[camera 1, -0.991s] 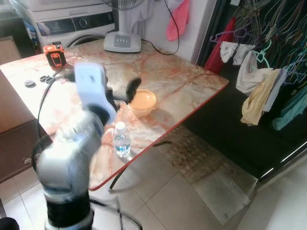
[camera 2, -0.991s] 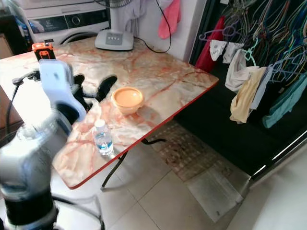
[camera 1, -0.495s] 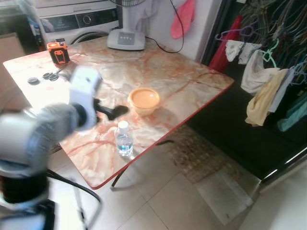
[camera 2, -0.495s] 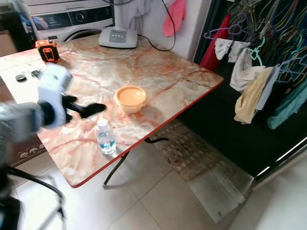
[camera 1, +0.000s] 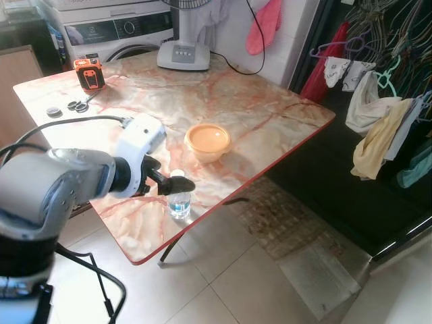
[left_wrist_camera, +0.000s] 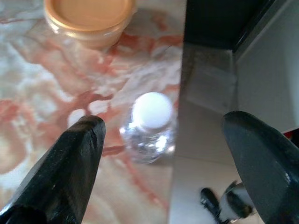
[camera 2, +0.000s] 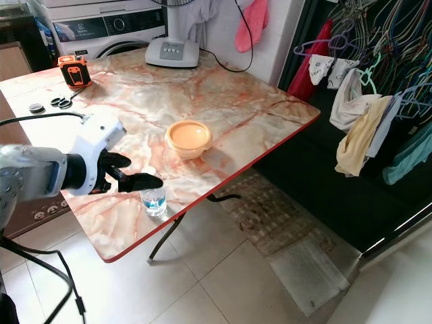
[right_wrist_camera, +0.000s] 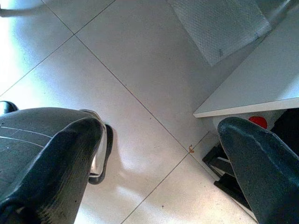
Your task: Restocking fridge
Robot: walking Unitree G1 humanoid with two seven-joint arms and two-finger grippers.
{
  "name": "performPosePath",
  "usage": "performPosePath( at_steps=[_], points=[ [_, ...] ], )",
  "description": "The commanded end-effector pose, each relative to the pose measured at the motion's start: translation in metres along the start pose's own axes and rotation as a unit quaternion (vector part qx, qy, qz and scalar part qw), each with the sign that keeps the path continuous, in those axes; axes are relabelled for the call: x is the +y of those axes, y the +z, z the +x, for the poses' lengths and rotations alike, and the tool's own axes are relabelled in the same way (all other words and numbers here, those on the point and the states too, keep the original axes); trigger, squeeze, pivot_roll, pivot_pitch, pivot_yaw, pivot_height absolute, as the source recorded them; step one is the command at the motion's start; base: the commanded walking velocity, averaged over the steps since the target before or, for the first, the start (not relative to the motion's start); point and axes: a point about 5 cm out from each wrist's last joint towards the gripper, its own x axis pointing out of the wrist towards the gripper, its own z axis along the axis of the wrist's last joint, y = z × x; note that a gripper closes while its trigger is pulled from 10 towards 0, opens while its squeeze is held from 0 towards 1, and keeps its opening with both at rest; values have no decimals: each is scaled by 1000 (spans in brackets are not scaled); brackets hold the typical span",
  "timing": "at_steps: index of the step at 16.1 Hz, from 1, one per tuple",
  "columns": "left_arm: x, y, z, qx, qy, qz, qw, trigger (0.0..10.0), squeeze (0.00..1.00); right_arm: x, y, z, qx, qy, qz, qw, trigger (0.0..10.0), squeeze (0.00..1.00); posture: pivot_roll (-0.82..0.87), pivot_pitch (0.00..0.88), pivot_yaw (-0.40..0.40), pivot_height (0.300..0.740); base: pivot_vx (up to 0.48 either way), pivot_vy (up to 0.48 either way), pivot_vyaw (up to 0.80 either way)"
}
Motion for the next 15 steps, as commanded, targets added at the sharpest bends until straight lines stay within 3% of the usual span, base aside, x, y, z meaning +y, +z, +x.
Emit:
performPosePath(
  at_steps=[1, 6, 15],
  points=[
    [4, 6, -1, 0, 9, 22, 1000, 10000, 0, 12, -2, 1, 5, 19, 4, 1000, 10000, 0, 109, 26, -82, 740, 0, 0, 0],
    [18, 13, 9, 5, -4, 49, 999, 10000, 0, 13, -1, 2, 6, 20, 4, 1000, 10000, 0, 105, 23, -76, 740, 0, 0, 0],
    [16, 12, 32, 14, -52, 79, 995, 10000, 0, 14, 0, 3, 4, 17, 10, 1000, 10000, 0, 87, 16, -66, 740, 0, 0, 0]
  ],
)
